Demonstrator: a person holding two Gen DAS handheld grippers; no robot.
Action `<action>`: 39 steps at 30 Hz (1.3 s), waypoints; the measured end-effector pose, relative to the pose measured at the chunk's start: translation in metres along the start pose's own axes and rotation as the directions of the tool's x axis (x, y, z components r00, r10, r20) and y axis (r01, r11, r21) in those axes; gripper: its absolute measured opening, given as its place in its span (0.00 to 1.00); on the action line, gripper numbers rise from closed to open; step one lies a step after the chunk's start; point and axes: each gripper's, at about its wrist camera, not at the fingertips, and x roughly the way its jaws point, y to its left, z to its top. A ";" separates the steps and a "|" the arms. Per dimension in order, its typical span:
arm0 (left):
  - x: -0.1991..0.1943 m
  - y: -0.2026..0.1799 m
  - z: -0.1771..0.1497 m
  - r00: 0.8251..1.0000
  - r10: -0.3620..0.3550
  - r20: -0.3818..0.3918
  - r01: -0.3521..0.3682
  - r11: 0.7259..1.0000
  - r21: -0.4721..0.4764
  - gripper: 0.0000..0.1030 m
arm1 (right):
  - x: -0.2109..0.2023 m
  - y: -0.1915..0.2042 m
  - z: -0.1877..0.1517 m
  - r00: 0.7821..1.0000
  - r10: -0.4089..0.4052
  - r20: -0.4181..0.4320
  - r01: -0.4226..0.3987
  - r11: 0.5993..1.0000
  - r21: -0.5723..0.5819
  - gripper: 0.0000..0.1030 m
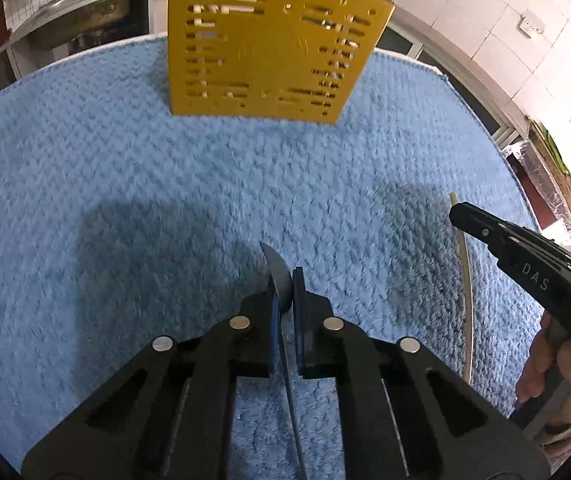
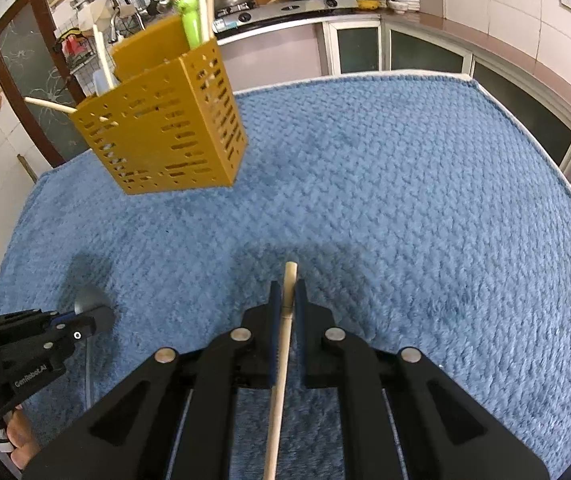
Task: Organize utensils
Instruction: 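Lift the metal spoon and the chopstick and carry both over the caddy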
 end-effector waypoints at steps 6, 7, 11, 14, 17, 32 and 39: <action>-0.034 0.005 0.007 0.992 0.013 0.125 -0.014 1.000 0.004 0.05 | -0.025 0.012 0.009 0.996 0.033 0.079 -0.031 0.999 -0.025 0.06; -0.041 0.006 0.009 0.989 0.018 0.149 -0.020 1.000 0.006 0.05 | -0.029 0.014 0.011 0.995 0.036 0.094 -0.034 0.999 -0.029 0.06; -0.070 0.007 0.017 0.964 0.038 0.263 -0.046 0.999 0.022 0.05 | -0.047 0.024 0.021 0.984 0.055 0.170 -0.047 0.998 -0.051 0.06; -0.084 0.007 0.024 0.948 0.033 0.315 -0.042 0.999 0.021 0.05 | -0.063 0.031 0.030 0.968 0.069 0.241 -0.054 0.996 -0.069 0.06; -0.100 0.007 0.034 0.926 0.042 0.375 -0.055 0.998 0.023 0.05 | -0.080 0.040 0.042 0.942 0.081 0.325 -0.055 0.994 -0.090 0.06; -0.143 -0.008 0.139 0.730 0.064 0.680 -0.144 0.988 0.062 0.05 | -0.133 0.068 0.145 0.712 0.112 0.693 -0.070 0.994 -0.089 0.06; -0.141 -0.003 0.185 0.610 0.042 0.791 -0.125 0.991 0.044 0.05 | -0.125 0.085 0.181 0.586 0.122 0.801 -0.073 0.993 -0.097 0.06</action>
